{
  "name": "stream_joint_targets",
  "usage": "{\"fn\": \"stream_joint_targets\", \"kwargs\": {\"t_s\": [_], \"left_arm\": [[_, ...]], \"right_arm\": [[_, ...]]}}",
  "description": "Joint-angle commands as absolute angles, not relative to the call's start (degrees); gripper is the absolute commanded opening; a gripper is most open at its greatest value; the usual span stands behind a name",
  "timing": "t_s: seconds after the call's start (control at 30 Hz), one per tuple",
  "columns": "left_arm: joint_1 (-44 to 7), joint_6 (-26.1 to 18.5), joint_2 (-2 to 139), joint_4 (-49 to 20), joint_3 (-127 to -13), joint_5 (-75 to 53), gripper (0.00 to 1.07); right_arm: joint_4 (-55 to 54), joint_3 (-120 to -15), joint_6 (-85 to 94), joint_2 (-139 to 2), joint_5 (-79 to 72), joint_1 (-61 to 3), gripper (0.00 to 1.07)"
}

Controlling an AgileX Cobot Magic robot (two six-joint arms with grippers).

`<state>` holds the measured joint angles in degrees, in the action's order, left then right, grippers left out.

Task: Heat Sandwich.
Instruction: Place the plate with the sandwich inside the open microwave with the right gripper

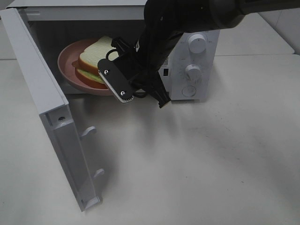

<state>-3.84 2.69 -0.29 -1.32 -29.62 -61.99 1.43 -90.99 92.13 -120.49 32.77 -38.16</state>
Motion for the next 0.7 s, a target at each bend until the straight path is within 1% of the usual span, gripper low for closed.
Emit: {"fn": "stream_joint_targets", "kwargs": {"t_s": [0.03,0.1,0.33,0.7], "left_arm": [[-3.55,2.58,-1.26,-1.6,-29.51,-61.25,0.97],[-3.55,2.58,-1.26,-1.6,-29.51,-61.25,0.97],[-3.55,2.58,-1.26,-1.6,-29.51,-61.25,0.97],[-3.55,2.58,-1.26,-1.6,-29.51,-61.25,0.97]], "right_arm": [[3.38,-95.05,88.52,-122.44,33.17,-38.04,0.0],[5.04,-97.4,87.09,-124.1,33.63,-38.04,0.0],[5.33,-102.9,84.86,-127.31,34.32,-38.04,0.0],[7.22,-116.43,80.27,-135.62,40.74,-38.04,0.0]]}}
